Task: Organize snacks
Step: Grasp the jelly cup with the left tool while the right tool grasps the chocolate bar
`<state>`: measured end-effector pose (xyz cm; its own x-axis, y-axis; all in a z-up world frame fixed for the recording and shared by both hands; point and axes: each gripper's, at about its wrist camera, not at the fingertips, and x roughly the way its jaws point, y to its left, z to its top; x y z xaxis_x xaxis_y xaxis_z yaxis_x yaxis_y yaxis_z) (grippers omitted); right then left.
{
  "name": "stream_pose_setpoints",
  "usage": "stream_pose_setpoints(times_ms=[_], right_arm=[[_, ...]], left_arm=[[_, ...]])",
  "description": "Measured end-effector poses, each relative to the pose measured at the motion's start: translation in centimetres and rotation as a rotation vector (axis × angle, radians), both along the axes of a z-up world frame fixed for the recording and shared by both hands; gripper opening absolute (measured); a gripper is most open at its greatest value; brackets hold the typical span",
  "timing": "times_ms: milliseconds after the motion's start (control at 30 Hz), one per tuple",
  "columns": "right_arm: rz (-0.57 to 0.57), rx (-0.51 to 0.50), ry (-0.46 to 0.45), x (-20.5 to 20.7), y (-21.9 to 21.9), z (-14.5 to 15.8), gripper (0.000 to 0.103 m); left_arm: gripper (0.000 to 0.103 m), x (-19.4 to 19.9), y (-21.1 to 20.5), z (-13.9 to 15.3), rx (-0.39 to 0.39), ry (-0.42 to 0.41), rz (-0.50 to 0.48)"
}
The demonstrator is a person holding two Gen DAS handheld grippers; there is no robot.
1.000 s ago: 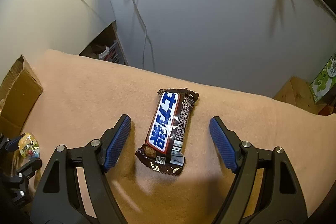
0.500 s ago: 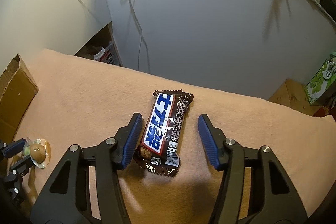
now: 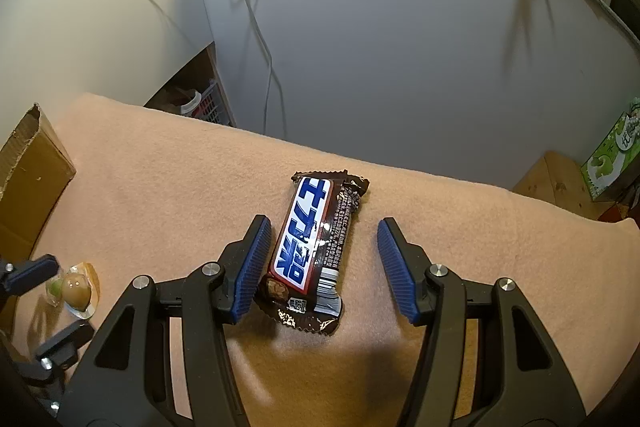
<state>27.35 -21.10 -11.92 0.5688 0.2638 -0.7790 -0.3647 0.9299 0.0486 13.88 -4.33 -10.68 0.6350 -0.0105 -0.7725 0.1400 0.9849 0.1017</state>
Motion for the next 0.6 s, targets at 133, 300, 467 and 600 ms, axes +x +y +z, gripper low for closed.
stream_pose_setpoints(times_ms=[133, 300, 467, 600], right_arm=[[0.002, 0.008, -0.002, -0.2, -0.4, -0.1, 0.052], [0.001, 0.022, 0.0, -0.4, -0.9, -0.1, 0.031], [0.008, 0.04, 0.005, -0.9, -1.3, 0.0, 0.03], [0.006, 0.048, 0.005, -1.5, -1.5, 0.2, 0.03]], left_arm=[[0.033, 0.5, 0.7, -0.5, -0.03, 0.018, 0.017], [0.031, 0.2, 0.5, -0.5, -0.027, 0.008, 0.023], [0.028, -0.3, 0.4, -0.2, -0.029, -0.006, 0.025], [0.027, -0.8, 0.8, 0.6, -0.049, -0.022, 0.029]])
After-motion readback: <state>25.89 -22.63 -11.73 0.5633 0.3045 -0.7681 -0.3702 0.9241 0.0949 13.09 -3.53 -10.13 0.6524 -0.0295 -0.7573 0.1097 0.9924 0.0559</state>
